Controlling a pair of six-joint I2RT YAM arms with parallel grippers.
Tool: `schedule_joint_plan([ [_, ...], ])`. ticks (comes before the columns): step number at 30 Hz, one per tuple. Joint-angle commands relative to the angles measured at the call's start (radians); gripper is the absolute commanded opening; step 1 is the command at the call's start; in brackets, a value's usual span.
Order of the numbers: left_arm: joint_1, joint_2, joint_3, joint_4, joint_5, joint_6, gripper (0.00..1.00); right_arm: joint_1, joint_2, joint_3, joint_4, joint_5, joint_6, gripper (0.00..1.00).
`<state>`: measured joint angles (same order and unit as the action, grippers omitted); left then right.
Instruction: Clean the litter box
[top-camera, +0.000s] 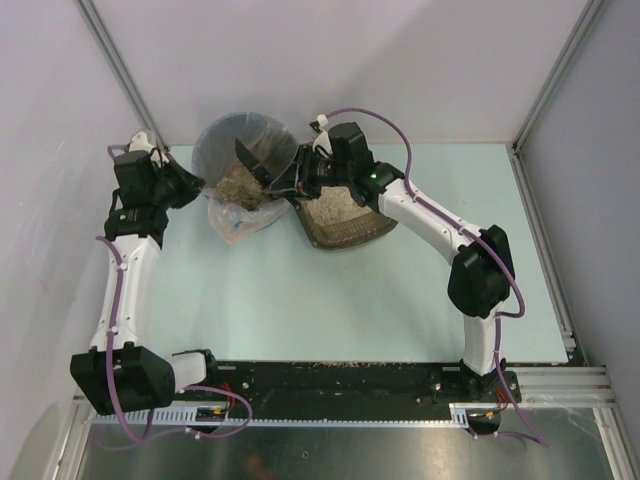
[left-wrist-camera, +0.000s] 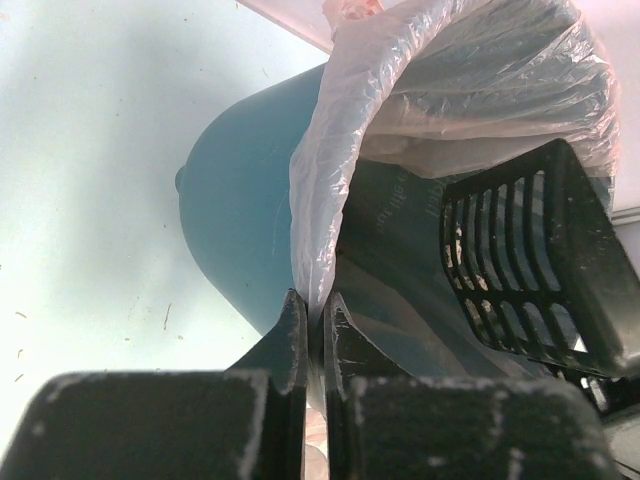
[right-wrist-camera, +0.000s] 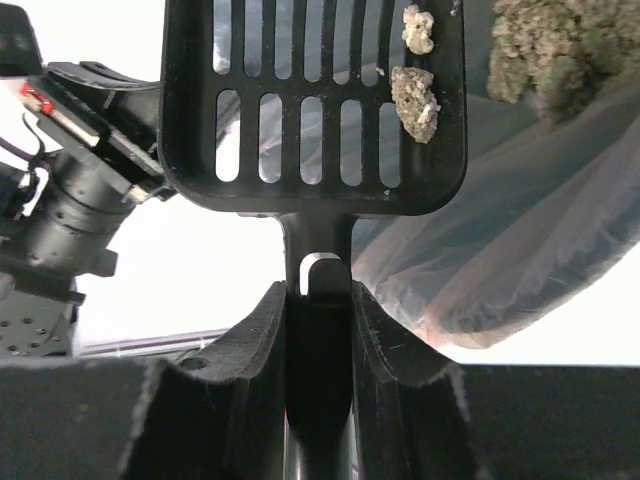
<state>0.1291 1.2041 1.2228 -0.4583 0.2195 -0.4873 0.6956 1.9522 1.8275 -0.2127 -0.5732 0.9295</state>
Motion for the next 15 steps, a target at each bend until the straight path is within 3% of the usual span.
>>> schedule_joint_plan([
  [1, -0.02, -0.011, 0.003, -0.052, 0.047, 0.036, 0.0, -0.011, -0.076, -0.048, 0.163, -0.073, 0.153, 0.0],
  [4, -0.019, -0.014, 0.003, -0.051, 0.044, 0.035, 0.0, -0.022, -0.082, -0.106, 0.297, -0.082, 0.239, 0.0],
  [15, -0.019, -0.014, -0.002, -0.051, 0.046, 0.035, 0.0, -0.03, -0.088, -0.233, 0.467, -0.093, 0.419, 0.0],
])
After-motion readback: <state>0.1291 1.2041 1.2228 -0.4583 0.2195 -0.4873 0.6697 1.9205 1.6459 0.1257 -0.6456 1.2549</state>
